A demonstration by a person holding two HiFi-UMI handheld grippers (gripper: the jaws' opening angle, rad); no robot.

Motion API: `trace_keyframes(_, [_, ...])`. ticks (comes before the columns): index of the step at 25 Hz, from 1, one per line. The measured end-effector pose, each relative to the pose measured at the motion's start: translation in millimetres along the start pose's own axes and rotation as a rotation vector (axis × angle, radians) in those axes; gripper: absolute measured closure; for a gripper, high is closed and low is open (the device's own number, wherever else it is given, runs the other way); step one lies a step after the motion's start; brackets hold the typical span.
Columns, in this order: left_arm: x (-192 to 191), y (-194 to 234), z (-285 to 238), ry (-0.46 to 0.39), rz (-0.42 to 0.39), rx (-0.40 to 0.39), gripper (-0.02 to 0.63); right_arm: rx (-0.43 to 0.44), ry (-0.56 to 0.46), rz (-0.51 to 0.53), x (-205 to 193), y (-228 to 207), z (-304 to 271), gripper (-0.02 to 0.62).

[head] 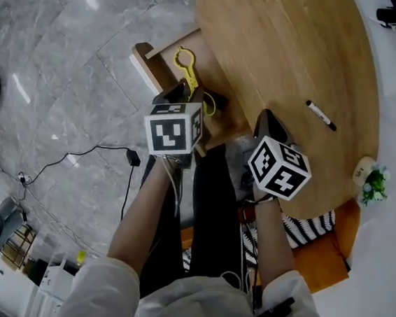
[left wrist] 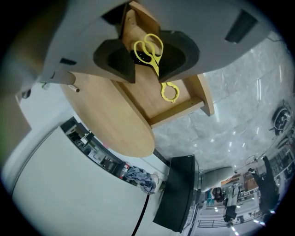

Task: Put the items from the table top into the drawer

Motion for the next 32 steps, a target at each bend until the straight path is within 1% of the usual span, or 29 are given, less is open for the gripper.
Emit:
trace_keyframes(5, [8.4,-13.6,-0.4,0.010,-0.090,-0.010,0.471,-0.012,-0.017,-0.055,-5.2,-12.3,7.7,0.603])
trace_keyframes(10, [22.2,-43.2,-7.1,0.028,-0.204,-0.049,0.471,-0.043,-0.049,-0.122,-3.4,-36.1,18.4,0.603])
trace_keyframes(13, [32.4,-66.2,-14.4,0.033,-0.285,-0.090,0.471,-0.072,-0.080,-0.188,-3.2,-55.7,25.5,0.603])
trace_keyframes(16, [39.0,-93.7,-20.8,0.056,-0.405,-0.137,0.472,-0.106,-0.104,-0.260,-7.7,-76.8,36.7,0.603])
trace_keyframes(21, [44.1,-147.9,-40.1,0.077,-0.712,-0.189,0.471,-0.156,-0.129,-0.350,-18.4,-115.0,53.2,0.603])
trace_keyframes(23, [44.4,-170.7,-46.2,0.083,-0.804,-0.217,0.471,-0.176,-0.137,-0.384,-24.7,-129.5,59.2,0.602])
trace_keyframes(25, [45.0,-192.2,-51.7,0.093,-0.870,-0.244,0.471,-0.196,-0.146,-0.429,-31.5,-143.9,64.9,0.603])
trace_keyframes(29, [43.2,-230.7,-64.6,0.128,-0.937,-0.298,0.471,-0.228,-0.163,-0.512,-43.4,-172.1,75.2,0.602])
trace_keyframes(32, [44.1,-255.2,-76.2,0.127,-1.003,-0.311,0.471,-0.240,-0.168,-0.550,-49.3,-190.2,78.2,0.602])
Point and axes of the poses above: the fingertips, and each gripper's own axes: z backward along the fingers, y to its left, x out of its top, the point moved 10 cm from there along z, backward along the fingers, and after that the axes turned 9 degrees about -z, right-handed, at the moved point
